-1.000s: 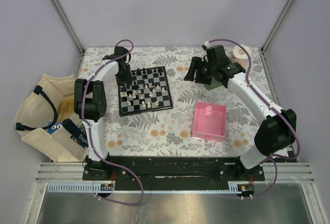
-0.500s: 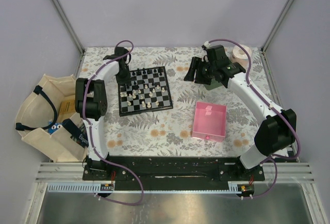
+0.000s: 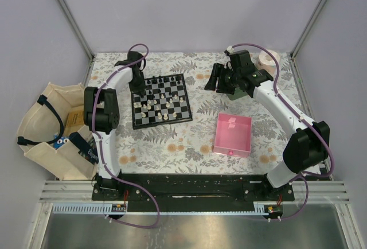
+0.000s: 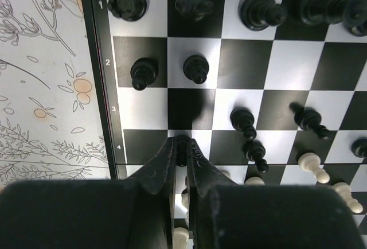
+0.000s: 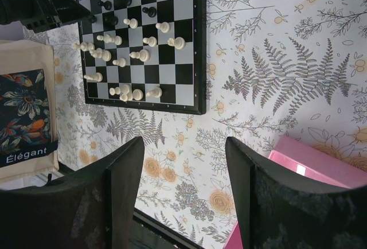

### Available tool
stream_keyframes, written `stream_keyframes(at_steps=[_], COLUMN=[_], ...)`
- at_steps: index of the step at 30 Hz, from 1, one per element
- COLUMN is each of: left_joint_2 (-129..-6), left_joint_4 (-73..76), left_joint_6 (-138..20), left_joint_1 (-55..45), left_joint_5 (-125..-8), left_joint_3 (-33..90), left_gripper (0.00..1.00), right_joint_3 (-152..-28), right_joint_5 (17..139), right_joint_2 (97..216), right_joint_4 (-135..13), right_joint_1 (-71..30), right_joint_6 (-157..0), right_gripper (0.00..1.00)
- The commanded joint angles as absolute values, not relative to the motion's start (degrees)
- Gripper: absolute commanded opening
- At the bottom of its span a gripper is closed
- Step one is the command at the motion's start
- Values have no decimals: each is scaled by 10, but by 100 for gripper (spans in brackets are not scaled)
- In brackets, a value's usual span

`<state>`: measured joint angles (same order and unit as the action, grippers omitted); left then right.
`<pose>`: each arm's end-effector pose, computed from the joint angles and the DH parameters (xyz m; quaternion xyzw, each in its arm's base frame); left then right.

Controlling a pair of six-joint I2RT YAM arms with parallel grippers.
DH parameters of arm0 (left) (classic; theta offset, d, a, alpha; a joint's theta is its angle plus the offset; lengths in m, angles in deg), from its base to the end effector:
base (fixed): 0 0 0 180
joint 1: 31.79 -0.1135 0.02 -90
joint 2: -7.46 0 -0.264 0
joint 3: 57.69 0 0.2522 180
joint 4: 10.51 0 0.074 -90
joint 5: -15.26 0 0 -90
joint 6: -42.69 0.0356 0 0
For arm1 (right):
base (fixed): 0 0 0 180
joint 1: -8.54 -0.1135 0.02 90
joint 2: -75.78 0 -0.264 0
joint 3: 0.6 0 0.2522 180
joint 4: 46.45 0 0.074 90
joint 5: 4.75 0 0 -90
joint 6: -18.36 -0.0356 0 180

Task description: Set up the chess pieces on the board

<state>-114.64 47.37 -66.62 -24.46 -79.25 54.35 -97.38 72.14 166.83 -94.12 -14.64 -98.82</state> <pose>0.4464 -0.0546 0.1916 -0.1098 0.9746 -0.0065 0.1949 0.3246 0.1478 0.3300 -0.0148 0.9084 0.2665 0.3218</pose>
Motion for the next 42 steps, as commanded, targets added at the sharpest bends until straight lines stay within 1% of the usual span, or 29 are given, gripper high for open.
stream_keyframes(at_steps=[1,5,10,13,42], left_joint_2=[-1123,-1130,-1173,-1190,-1229], left_joint_4=[472,474,491,491,461], left_joint_6=[-663,-665,-662,-663,-686], left_joint_1=[-245,-244,-245,-244,-229], left_joint_5=[-782,-776,-759,-750,-764], left_joint_3=[594,642,705,720,708], left_gripper=[0,0,0,0,0], right_joint_3=[-986,-986,-986,-986,-979], right_joint_5=[714,714,714,714,713], right_joint_2=[1671,1671,1669,1669,1667], right_joint_4=[-941,-941,-941,-942,-946], right_joint_1=[-141,-140,-138,-137,-133], right_joint_6=[-983,-983,-983,-983,-981], right_gripper=[68,68,68,68,68])
